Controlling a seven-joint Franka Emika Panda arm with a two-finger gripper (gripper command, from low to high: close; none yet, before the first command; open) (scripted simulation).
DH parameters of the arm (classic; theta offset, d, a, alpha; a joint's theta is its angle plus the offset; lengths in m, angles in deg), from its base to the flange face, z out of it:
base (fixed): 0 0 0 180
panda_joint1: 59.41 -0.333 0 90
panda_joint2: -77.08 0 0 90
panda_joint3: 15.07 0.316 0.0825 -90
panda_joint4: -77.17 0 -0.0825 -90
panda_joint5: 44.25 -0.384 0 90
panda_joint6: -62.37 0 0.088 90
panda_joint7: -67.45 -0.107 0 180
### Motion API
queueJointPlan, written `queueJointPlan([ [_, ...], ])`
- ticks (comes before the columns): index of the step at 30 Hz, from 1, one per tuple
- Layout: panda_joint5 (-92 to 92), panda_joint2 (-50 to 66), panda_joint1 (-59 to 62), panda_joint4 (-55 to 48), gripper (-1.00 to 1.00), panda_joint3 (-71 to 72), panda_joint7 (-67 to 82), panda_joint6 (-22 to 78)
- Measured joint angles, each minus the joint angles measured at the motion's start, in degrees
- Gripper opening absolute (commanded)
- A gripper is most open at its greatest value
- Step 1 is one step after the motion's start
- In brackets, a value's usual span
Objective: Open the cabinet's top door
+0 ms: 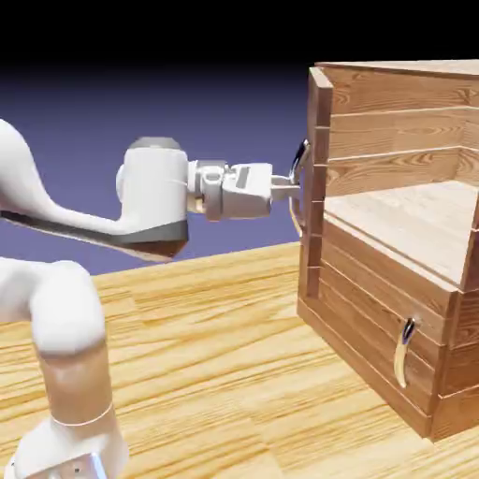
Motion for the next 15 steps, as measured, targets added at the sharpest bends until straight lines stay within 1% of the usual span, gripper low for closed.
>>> queueJointPlan([
  [4,-5.98,-3.77,8.26,1.65,-1.00,7.36,0.19,-4.34],
  [7,-13.42,-8.05,13.60,3.58,-1.00,12.09,3.55,-7.47],
  [13,-24.40,-15.00,25.75,5.55,-1.00,19.81,7.37,-17.27],
  [15,-29.38,-16.70,26.07,6.86,-1.00,20.46,11.66,-17.40],
])
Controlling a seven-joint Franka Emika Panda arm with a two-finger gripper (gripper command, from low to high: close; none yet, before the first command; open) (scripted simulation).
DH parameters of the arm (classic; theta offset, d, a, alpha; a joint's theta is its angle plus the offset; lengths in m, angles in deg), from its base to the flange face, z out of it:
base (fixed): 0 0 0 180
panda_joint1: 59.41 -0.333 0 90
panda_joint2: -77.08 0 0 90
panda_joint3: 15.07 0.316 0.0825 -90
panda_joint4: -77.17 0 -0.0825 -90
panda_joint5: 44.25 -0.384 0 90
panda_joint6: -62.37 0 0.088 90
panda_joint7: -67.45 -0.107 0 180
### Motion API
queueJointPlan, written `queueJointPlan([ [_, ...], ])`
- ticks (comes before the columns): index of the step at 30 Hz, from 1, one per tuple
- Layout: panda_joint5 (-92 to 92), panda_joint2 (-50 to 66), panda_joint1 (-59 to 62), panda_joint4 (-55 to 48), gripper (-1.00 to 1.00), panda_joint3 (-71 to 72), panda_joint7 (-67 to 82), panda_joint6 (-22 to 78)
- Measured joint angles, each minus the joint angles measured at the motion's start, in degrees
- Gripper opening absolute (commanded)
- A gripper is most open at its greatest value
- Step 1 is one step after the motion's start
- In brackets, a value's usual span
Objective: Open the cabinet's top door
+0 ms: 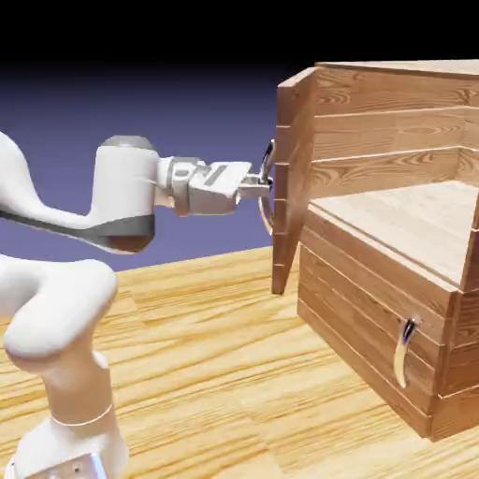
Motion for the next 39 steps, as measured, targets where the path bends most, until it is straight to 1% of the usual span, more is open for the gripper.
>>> queueJointPlan([
  [4,-9.80,-2.58,-4.89,2.93,-1.00,-0.42,9.94,5.11],
  [10,-24.26,-8.43,-16.28,6.52,-1.00,2.45,21.66,18.98],
  [15,-34.35,-12.40,-24.78,7.19,-1.00,8.83,26.37,31.43],
  [20,-43.62,-13.88,-31.38,5.46,-1.00,17.56,28.36,43.88],
  [24,-50.70,-13.11,-34.39,2.01,-1.00,25.41,28.79,53.85],
  [28,-57.34,-11.06,-34.51,-3.60,-1.00,33.28,28.76,63.81],
  [33,-64.33,-8.09,-30.29,-13.45,-1.00,42.02,28.77,75.93],
  [39,-69.56,-5.88,-22.24,-25.90,-1.00,49.13,29.38,87.84],
])
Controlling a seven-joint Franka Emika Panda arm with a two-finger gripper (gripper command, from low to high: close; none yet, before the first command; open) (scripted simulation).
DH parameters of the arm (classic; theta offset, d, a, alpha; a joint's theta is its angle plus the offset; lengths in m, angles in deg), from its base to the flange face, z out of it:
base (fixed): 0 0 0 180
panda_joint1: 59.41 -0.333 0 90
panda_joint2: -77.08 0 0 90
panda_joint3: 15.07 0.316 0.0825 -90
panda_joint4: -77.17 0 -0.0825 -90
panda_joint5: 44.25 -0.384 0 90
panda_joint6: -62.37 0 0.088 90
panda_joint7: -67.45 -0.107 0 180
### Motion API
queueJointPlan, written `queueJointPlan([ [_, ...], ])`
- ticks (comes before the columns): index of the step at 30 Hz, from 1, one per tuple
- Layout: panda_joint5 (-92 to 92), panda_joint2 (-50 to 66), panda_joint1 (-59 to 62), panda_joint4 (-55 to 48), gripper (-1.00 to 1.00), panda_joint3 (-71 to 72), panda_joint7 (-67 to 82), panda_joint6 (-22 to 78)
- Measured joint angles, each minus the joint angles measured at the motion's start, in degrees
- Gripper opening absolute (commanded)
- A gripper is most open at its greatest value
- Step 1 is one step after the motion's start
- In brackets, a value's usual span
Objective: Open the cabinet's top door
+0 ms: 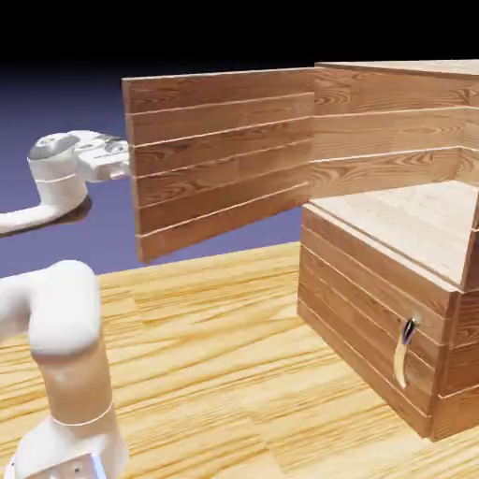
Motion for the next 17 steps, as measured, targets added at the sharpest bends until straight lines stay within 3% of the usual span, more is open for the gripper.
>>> queueJointPlan([
  [17,-5.79,1.14,25.87,-35.30,-1.00,10.18,4.49,27.24],
])
